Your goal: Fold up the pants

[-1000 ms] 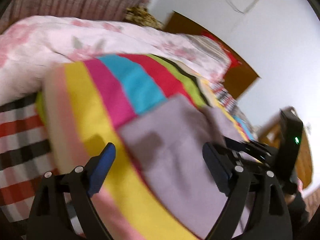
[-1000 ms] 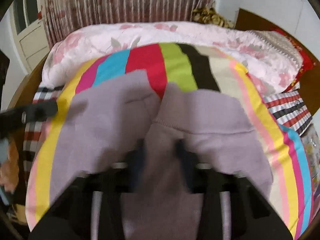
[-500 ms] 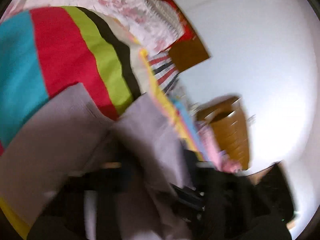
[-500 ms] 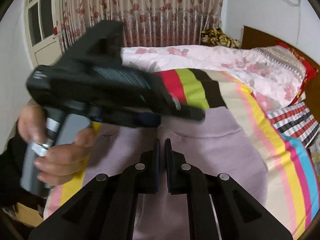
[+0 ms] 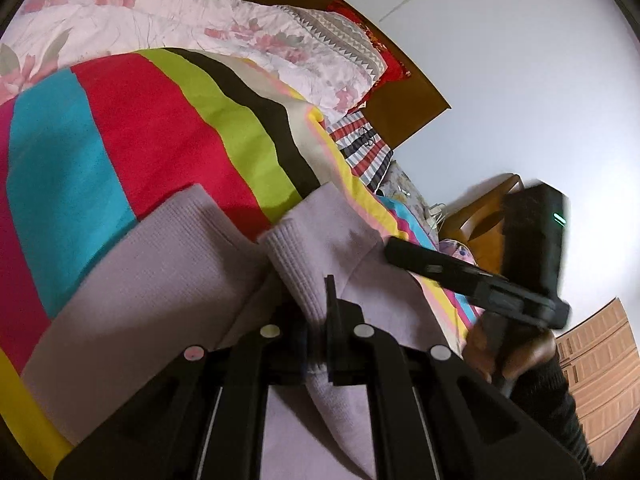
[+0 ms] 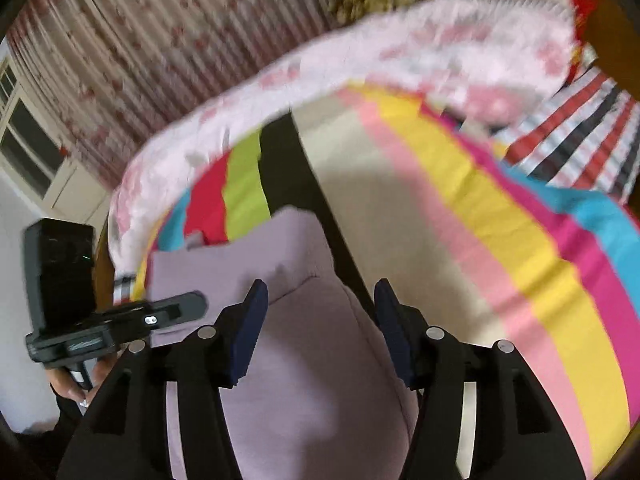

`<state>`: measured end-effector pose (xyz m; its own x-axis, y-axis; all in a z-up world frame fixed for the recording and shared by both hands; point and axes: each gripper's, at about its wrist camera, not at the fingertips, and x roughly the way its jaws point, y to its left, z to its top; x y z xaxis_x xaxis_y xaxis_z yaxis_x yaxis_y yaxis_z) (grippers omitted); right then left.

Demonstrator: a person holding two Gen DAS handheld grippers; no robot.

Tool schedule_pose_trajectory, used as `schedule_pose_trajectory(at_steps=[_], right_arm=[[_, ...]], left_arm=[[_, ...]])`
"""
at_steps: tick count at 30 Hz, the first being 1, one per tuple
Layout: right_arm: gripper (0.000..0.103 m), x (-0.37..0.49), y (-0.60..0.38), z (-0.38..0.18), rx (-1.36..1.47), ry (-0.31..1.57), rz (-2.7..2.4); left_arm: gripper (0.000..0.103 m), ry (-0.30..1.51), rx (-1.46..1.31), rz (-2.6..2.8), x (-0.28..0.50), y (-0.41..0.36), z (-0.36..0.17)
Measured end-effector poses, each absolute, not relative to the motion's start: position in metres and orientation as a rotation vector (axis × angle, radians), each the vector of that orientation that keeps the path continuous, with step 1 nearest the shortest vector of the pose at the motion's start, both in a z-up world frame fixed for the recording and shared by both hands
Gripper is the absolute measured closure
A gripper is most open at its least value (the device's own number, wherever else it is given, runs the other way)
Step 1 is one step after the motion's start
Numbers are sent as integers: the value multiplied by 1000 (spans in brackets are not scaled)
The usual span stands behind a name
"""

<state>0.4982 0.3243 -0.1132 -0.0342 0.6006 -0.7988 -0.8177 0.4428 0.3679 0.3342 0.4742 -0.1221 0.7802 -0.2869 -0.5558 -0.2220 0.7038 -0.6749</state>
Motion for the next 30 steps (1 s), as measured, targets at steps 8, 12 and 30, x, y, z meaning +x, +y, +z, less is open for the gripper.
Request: schedule_pose_trajectory(at_steps=[8,12,30], right_arm=[[84,448,330,-74,-325,937,1327],[84,406,347,-40,-395,829,1393],[42,384,325,-43,-431,813,1221]], left_arm=[[98,619,-779,0,301,467,-87],[97,545,-820,28,249,481,-66],[22,546,-922,227,201,531,-123]])
